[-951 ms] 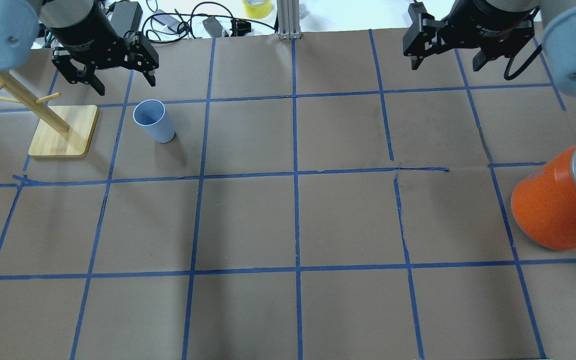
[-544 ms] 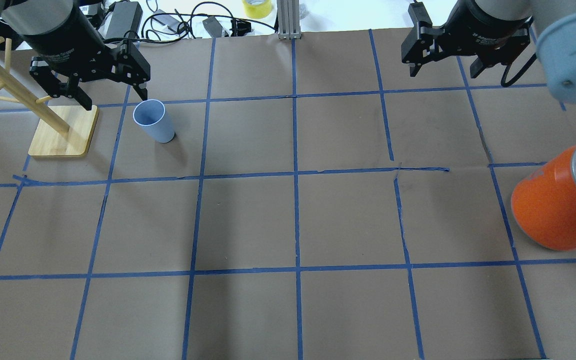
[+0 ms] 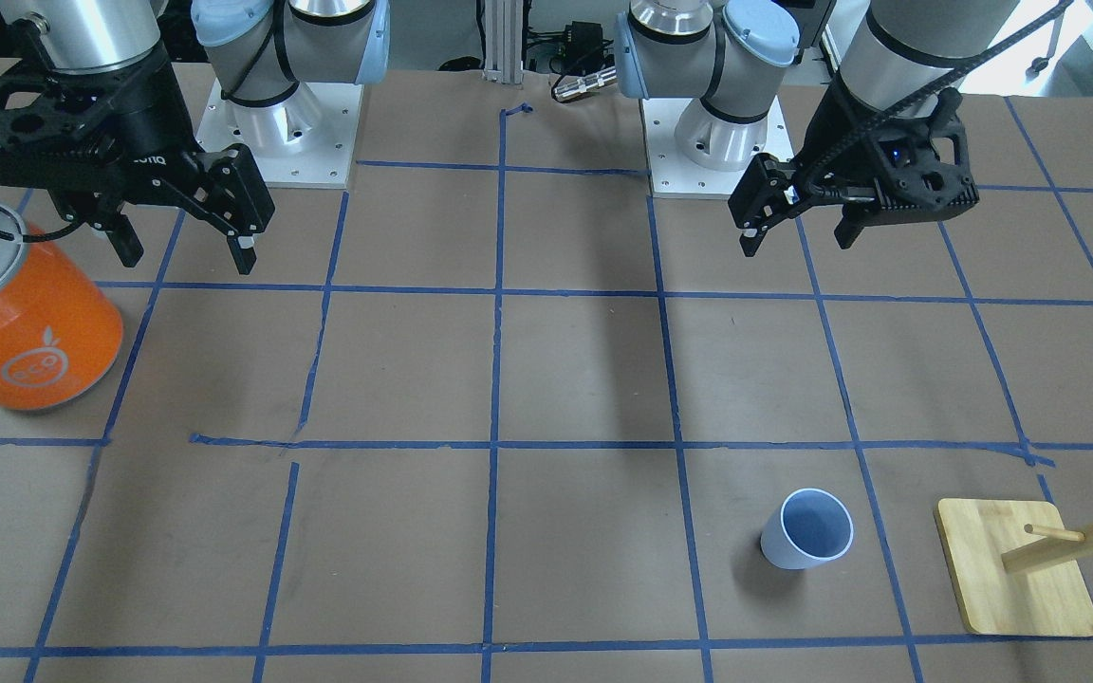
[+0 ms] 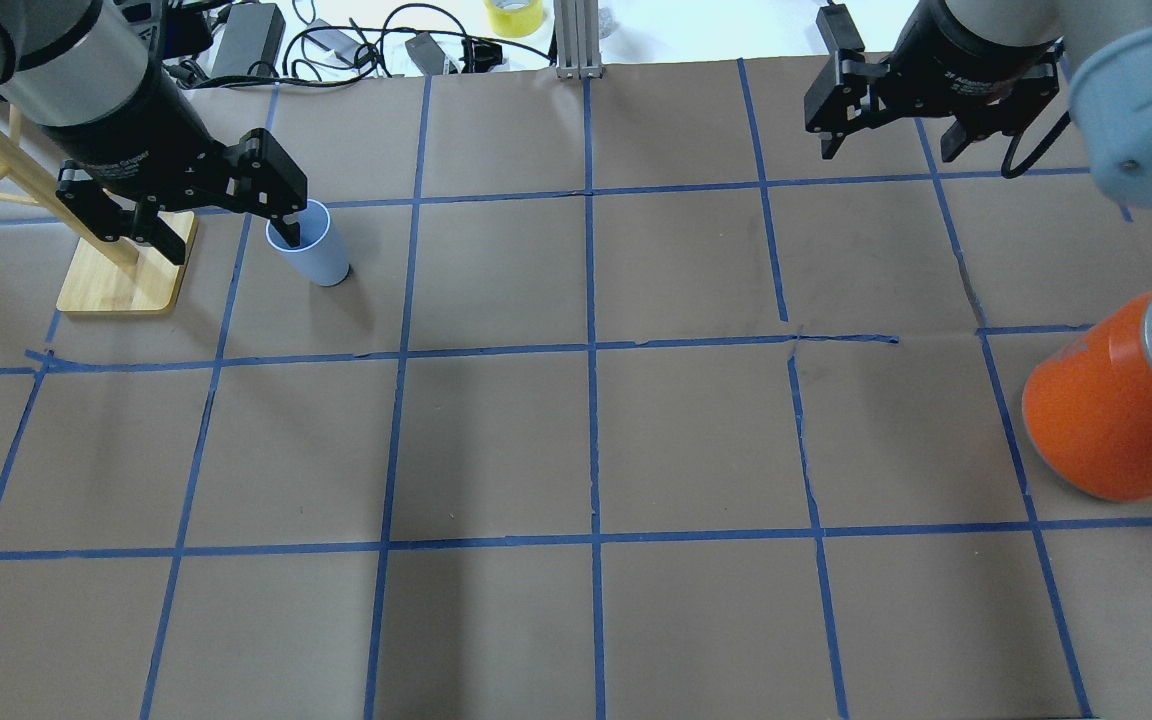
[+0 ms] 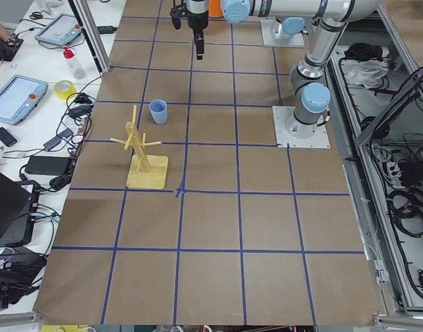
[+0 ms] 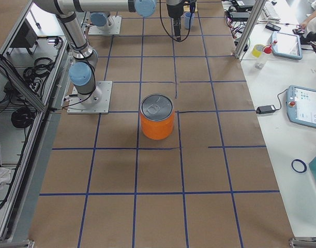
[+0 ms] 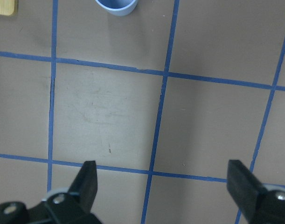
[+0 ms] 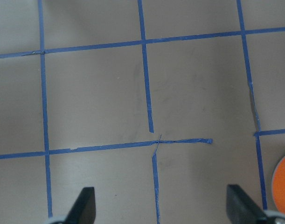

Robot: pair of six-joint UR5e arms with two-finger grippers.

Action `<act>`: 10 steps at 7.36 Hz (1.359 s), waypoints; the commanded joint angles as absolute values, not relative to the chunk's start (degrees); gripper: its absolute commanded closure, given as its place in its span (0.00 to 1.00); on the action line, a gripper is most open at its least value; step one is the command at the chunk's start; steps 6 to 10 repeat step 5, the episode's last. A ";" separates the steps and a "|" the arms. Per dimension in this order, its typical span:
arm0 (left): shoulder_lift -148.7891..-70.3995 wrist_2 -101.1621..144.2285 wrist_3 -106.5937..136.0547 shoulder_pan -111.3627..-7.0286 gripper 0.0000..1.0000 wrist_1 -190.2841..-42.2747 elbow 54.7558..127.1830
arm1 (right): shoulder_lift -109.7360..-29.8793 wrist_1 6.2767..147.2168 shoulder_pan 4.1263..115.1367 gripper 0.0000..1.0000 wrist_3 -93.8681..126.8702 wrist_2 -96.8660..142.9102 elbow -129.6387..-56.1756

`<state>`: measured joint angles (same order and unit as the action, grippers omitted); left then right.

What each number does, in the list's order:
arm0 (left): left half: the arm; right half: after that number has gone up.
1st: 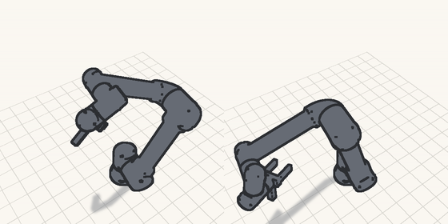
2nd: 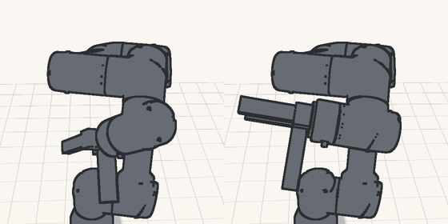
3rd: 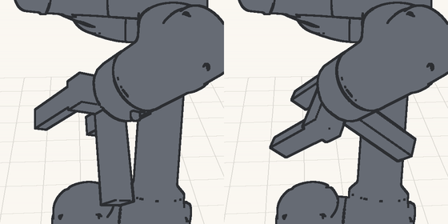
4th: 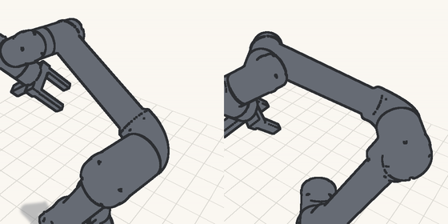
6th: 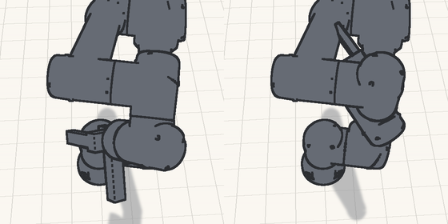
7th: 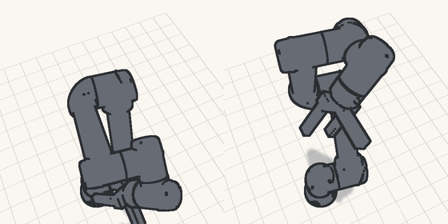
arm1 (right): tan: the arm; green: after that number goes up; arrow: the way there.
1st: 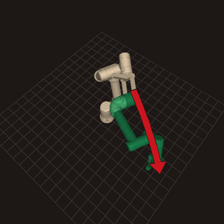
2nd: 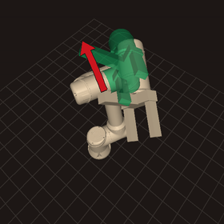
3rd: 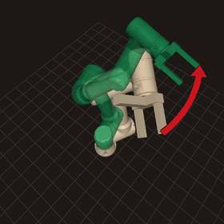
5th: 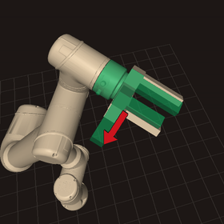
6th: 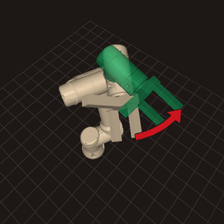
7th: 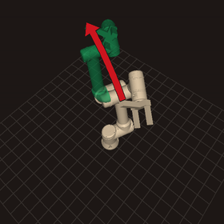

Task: Flip cup

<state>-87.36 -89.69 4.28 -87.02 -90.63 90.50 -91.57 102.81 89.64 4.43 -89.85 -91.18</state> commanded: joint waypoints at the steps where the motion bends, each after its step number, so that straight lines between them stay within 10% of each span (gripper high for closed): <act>1: -87.27 -89.82 4.04 -87.19 0.00 -90.44 90.62 | -91.58 102.57 89.73 0.00 4.40 -89.74 -90.79; 10: -87.10 -89.82 3.96 -87.19 0.00 -90.61 90.79 | -94.12 94.41 90.09 0.00 4.31 -89.56 -90.09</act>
